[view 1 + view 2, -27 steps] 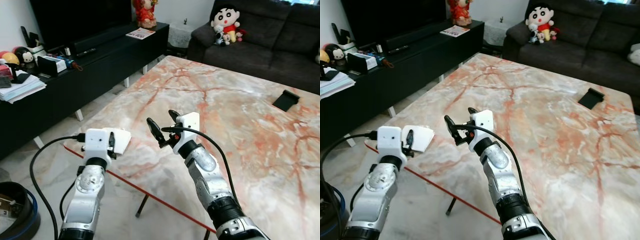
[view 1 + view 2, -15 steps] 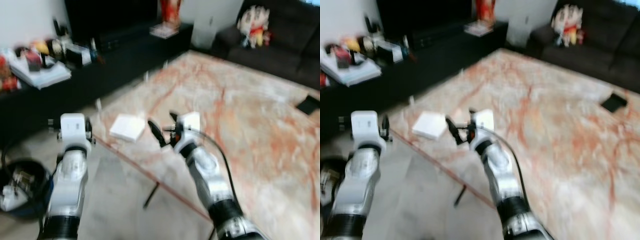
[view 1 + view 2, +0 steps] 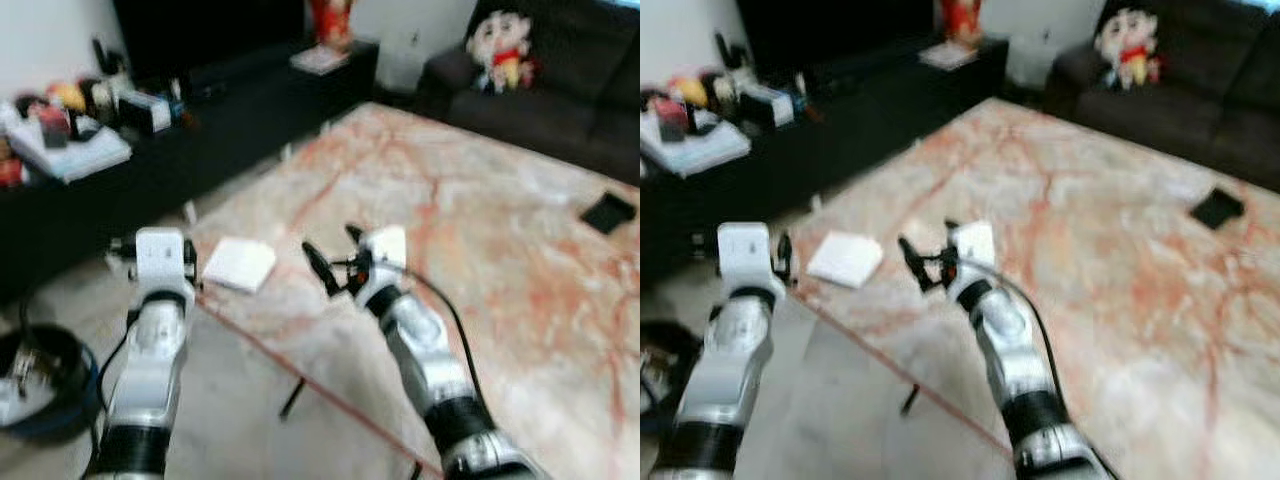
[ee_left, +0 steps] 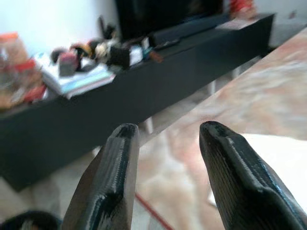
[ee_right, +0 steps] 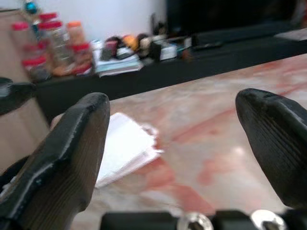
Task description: Picking trash to rubbish bin
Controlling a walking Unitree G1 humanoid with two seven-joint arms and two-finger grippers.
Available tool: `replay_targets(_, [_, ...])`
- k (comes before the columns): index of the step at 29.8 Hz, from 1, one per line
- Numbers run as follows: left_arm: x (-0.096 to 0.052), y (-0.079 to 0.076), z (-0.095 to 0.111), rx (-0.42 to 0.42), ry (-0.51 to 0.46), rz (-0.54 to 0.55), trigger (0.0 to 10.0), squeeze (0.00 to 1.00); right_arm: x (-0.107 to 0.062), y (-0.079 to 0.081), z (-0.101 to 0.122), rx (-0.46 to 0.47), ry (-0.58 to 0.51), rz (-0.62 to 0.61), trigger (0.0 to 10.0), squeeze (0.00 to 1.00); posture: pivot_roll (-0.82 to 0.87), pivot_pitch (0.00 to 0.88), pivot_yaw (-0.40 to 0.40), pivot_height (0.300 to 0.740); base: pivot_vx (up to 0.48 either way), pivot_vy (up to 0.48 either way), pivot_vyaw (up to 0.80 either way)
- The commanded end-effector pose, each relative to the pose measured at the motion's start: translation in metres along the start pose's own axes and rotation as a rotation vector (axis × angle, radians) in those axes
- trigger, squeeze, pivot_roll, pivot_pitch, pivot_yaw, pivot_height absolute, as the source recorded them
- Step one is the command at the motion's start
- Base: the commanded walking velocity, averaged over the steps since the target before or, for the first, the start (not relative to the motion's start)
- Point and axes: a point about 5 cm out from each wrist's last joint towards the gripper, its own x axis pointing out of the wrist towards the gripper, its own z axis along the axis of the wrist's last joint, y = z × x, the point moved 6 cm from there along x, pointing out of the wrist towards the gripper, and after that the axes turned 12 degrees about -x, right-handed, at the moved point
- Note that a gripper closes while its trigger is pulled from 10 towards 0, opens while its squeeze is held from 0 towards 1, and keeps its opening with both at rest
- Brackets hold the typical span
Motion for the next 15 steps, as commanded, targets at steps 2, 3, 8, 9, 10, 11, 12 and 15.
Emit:
replay_targets(2, [0.0002,-0.0021,0.0012,0.002,-0.006,0.0,10.0,0.0,0.0013,0.0023,0.0031,-0.015,-0.006,0.011,10.0,0.0,0.06,0.082,-0.076,0.74,0.152,0.0,0.56])
replay_targets(3, [0.0002,-0.0027,0.0012,0.003,-0.007,-0.002,10.0,0.0,0.0012,0.0023,0.003,-0.015,-0.007,0.011,10.0,0.0,0.06,0.082,-0.076,0.74,0.311,0.0,0.56])
replay_targets(8, [0.0004,-0.0042,0.0016,0.006,-0.009,-0.007,10.0,0.0,0.0005,-0.0016,0.0021,0.012,-0.006,-0.011,10.0,0.0,0.06,0.081,-0.075,0.74,0.307,0.0,0.0])
replay_targets(9, [0.0003,-0.0053,0.002,0.008,-0.012,-0.011,10.0,0.0,0.0004,-0.0019,0.0021,0.009,-0.005,-0.008,10.0,0.0,0.06,0.081,-0.075,0.74,0.0,0.0,0.0])
replay_targets(10, [0.0003,-0.0055,0.0021,0.01,-0.012,-0.011,10.0,0.0,0.0005,-0.0017,0.002,0.008,-0.004,-0.006,10.0,0.0,0.06,0.081,-0.075,0.74,0.304,0.0,0.0])
replay_targets(11, [0.0003,-0.0055,0.0021,0.01,-0.012,-0.011,10.0,0.0,0.0005,-0.0017,0.002,0.008,-0.004,-0.006,10.0,0.0,0.06,0.081,-0.075,0.74,0.304,0.0,0.0])
replay_targets(12, [0.0003,-0.0054,0.0022,0.011,-0.013,-0.011,10.0,0.0,0.0005,-0.0016,0.002,0.008,-0.003,-0.005,10.0,0.0,0.06,0.081,-0.075,0.74,0.307,0.0,0.0])
replay_targets(15, [0.0001,-0.0046,0.0026,0.012,-0.016,-0.009,10.0,0.0,0.0009,0.0002,0.0013,0.01,-0.001,0.0,10.0,0.0,0.06,0.081,-0.075,0.74,0.305,0.0,0.0])
